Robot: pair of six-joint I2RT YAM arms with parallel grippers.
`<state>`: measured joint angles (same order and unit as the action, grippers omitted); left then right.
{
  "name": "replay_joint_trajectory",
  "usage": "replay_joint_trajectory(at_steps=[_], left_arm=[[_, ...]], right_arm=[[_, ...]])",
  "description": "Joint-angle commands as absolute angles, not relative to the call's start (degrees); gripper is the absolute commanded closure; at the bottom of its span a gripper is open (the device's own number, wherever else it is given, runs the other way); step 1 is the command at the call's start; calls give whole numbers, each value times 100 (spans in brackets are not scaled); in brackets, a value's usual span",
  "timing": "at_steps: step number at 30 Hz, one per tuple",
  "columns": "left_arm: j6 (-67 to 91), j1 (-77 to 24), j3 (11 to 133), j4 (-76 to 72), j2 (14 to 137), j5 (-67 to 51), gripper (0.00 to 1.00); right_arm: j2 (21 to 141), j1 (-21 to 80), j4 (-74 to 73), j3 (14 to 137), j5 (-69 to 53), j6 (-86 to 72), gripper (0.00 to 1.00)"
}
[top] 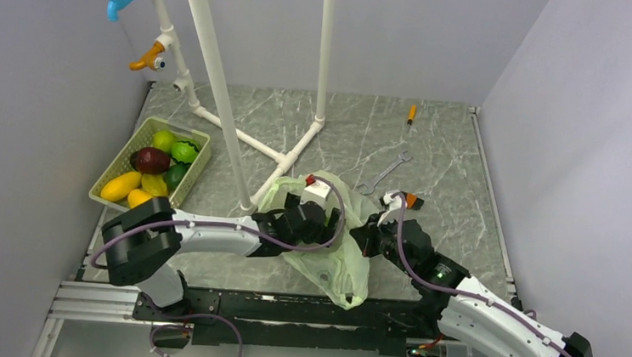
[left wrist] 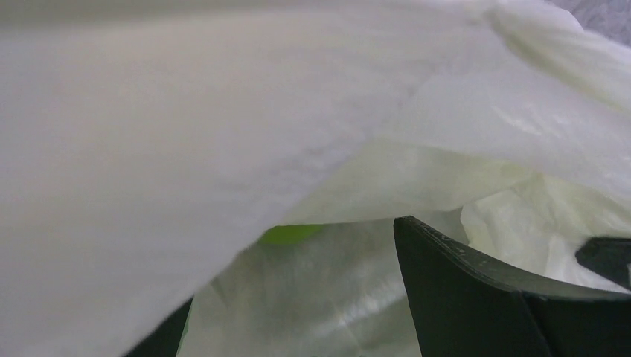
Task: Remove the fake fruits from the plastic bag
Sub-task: Take out the fake fruit from the plastic bag.
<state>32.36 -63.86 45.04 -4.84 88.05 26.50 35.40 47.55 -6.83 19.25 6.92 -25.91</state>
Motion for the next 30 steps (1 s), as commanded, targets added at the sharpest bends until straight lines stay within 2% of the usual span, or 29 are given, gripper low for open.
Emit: replay_joint_trajectory(at_steps=[1, 19, 21, 25, 30], left_arm=[[2828, -6363, 4875, -892, 9090, 2954, 1], [2321, -6030, 5579, -1141, 10112, 3109, 2], [2288, -6012, 5596, -1114, 10093, 3074, 9], [2320, -6018, 5454, -1118, 9787, 2814, 32], [2497, -6027, 5232, -797, 9223, 2083, 45]], right_arm=[[3448, 4738, -491, 2160, 661, -2497, 100], [3395, 4739, -704, 2302, 687, -2338, 100], [3385, 4741, -764, 2326, 714, -2338, 100], [3369, 4746, -843, 2381, 756, -2338, 100], [3357, 4740, -826, 2352, 787, -2385, 100]])
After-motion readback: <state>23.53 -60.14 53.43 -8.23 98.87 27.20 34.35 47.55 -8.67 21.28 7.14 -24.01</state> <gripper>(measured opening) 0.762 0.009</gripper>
